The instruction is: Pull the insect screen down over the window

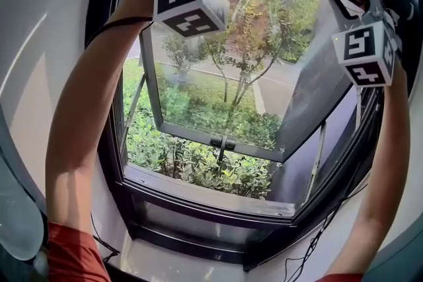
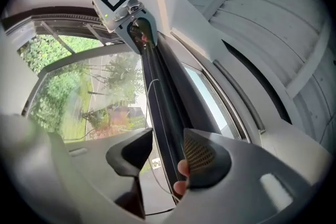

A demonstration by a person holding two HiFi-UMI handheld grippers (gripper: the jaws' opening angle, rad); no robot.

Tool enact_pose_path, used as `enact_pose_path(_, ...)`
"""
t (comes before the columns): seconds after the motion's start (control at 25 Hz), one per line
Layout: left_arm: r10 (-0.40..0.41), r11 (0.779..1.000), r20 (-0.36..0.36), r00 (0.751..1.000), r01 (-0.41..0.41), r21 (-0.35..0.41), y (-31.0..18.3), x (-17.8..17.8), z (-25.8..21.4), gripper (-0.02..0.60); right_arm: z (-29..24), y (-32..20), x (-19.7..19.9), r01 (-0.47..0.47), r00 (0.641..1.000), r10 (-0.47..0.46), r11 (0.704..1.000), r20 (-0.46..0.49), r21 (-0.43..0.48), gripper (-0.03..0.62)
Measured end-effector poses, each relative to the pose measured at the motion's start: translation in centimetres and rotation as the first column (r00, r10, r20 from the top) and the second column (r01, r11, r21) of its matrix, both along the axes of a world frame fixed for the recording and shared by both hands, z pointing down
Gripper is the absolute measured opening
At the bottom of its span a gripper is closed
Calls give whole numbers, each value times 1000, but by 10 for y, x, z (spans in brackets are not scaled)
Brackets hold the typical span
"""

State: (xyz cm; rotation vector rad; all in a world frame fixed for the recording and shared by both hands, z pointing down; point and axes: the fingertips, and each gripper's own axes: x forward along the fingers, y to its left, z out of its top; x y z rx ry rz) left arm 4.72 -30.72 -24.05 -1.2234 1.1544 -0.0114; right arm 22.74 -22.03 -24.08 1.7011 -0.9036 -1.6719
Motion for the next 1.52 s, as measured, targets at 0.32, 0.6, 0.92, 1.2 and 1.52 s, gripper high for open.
enact_pose_path(0.32, -166, 985, 84, 983, 169, -31, -24, 2, -3, 221, -3, -12, 12, -160, 986, 159, 987, -46, -11, 212)
enact_pose_path(0.6, -349, 937, 138, 927, 345, 55, -39, 1, -8, 222, -5, -25, 24, -288, 953, 285, 958, -100, -15, 212)
enact_pose_path(0.92, -363, 932, 146, 920, 359, 53, -35, 2, 0, 222, 4, -22, 27, -322, 942, 319, 947, -107, -12, 210)
enact_pose_path(1.2, -353, 935, 157, 922, 352, 38, -31, 3, 11, 223, 16, -20, 29, -321, 942, 316, 947, -113, -24, 210)
enact_pose_path(1.52, -335, 941, 189, 923, 337, 26, -28, -3, 37, 222, 41, -18, 22, -289, 952, 281, 956, -121, -51, 204)
